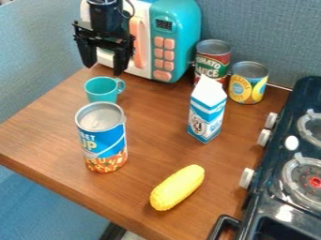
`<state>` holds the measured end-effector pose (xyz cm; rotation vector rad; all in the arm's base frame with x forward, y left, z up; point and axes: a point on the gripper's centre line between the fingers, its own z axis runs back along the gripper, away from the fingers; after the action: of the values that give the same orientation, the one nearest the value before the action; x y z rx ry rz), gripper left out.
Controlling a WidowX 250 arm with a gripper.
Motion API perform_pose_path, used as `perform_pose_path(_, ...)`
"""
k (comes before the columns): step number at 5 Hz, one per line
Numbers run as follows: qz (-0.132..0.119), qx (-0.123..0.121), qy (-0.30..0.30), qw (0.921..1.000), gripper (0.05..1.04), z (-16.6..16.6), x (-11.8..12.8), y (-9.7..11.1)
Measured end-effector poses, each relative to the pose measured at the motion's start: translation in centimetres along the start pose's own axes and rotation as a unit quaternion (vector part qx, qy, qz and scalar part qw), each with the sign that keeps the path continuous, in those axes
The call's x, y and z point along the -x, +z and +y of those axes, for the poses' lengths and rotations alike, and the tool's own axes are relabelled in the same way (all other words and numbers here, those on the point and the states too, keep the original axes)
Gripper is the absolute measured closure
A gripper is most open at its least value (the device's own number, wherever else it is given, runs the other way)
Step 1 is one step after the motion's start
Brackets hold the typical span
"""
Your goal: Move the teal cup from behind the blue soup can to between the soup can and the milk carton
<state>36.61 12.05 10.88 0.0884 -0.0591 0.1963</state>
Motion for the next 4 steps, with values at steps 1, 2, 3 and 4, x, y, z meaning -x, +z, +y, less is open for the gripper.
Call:
perform_pose_path(1,0.021,0.002,-0.004,0.9998,0.083,-0.1,0.4,-1.4)
perform_pose_path(2,0.049,-0.003,-0.073,0.9961,0.083,-0.3,0.8,-2.7)
perform_pose_path(3,0.053,-0.004,-0.096,0.9940,0.083,-1.3,0.7,-3.1)
perform_pose_path(4,0.042,-0.015,-0.097,0.9942,0.083,-1.1,0.3,-3.5)
